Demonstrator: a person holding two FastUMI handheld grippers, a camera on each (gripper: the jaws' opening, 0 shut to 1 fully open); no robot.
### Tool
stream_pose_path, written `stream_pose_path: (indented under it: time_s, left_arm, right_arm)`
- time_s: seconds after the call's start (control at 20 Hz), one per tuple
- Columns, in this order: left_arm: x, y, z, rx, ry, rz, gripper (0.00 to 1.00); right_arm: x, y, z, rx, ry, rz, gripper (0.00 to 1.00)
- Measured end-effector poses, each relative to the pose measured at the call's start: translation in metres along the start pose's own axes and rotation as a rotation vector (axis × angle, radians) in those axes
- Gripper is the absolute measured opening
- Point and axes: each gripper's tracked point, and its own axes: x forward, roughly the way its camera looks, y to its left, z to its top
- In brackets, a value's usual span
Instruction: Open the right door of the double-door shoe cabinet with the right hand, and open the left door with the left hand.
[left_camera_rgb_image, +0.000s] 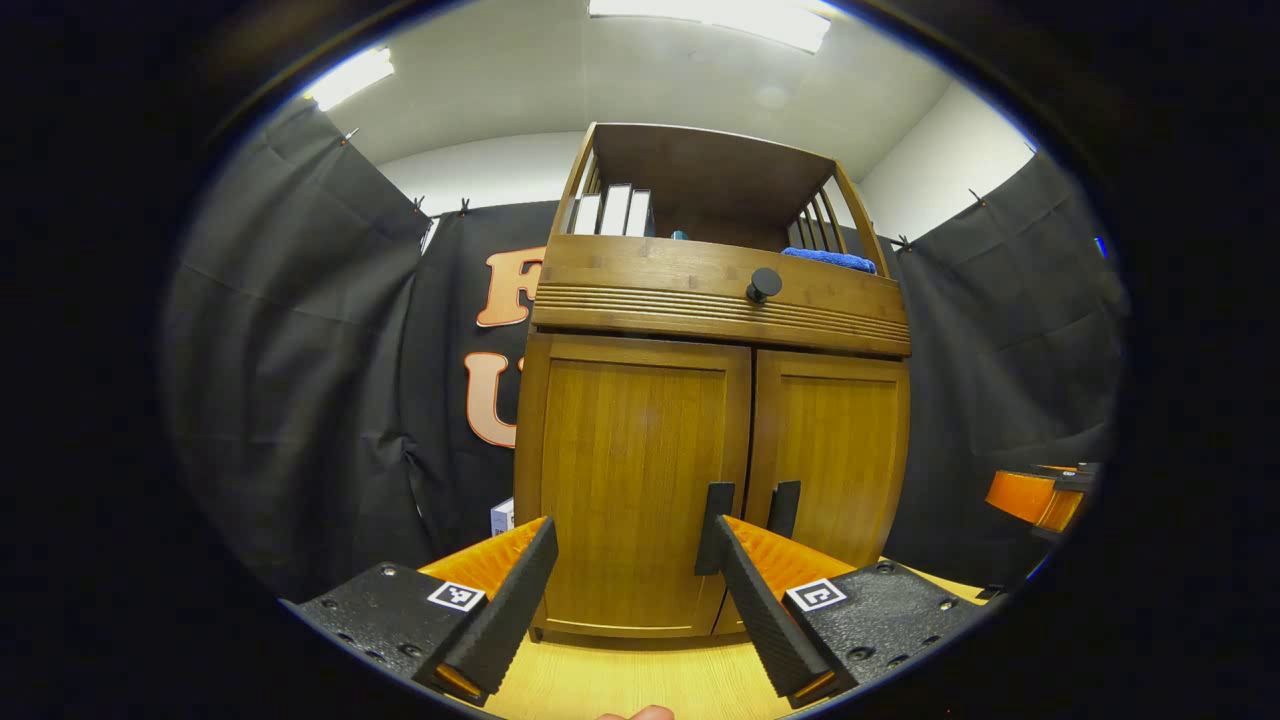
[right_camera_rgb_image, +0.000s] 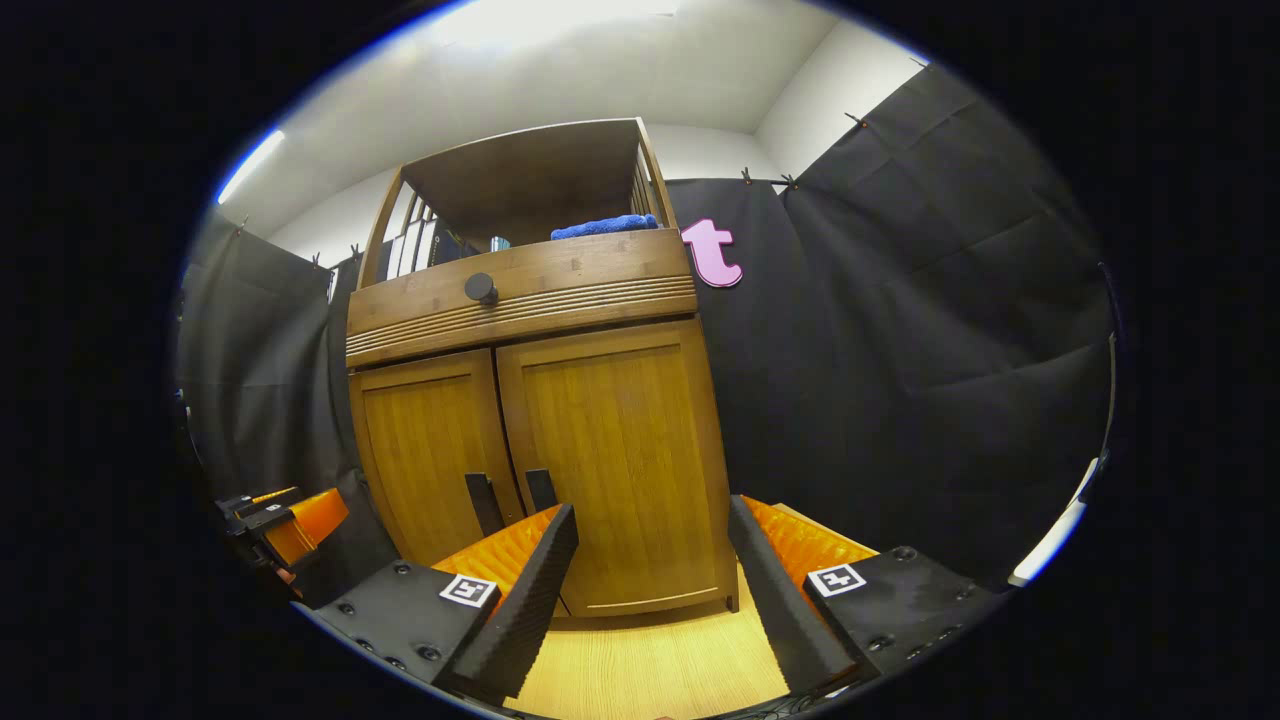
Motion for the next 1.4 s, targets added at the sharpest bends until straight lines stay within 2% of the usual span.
stream_pose_path:
  time_s: [0.15, 0.2, 0.25, 0.7, 1.05, 1.1, 1.15, 1.35, 1.4]
  left_arm:
    - [0.000, 0.002, 0.000, 0.002, -0.002, 0.004, 0.92]
    - [0.000, 0.002, 0.001, 0.002, -0.004, 0.007, 0.95]
    - [0.001, 0.003, 0.001, 0.002, -0.005, 0.007, 0.92]
    - [0.008, 0.010, -0.001, 0.008, -0.005, 0.032, 0.92]
    - [0.010, 0.016, -0.010, -0.015, 0.019, 0.060, 0.92]
    - [0.011, 0.017, -0.010, -0.021, 0.019, 0.062, 0.92]
    - [0.012, 0.017, -0.011, -0.028, 0.019, 0.065, 0.92]
    - [0.013, 0.022, -0.015, -0.033, 0.015, 0.088, 0.92]
    - [0.010, 0.022, -0.014, -0.032, 0.008, 0.090, 0.95]
  right_arm:
    - [0.001, 0.001, 0.001, -0.002, -0.004, 0.004, 0.89]
    - [0.001, 0.001, 0.002, -0.004, -0.008, 0.004, 0.89]
    - [0.002, 0.001, 0.002, -0.005, -0.009, 0.003, 0.89]
    - [0.021, 0.007, -0.002, -0.023, -0.014, 0.030, 0.89]
    - [0.080, 0.048, -0.012, -0.038, -0.005, 0.162, 0.89]
    - [0.093, 0.057, -0.016, -0.034, -0.005, 0.189, 0.97]
    - [0.106, 0.065, -0.024, -0.036, 0.007, 0.207, 0.98]
    - [0.151, 0.099, -0.058, -0.041, 0.061, 0.278, 0.97]
    - [0.159, 0.107, -0.064, -0.040, 0.073, 0.295, 0.89]
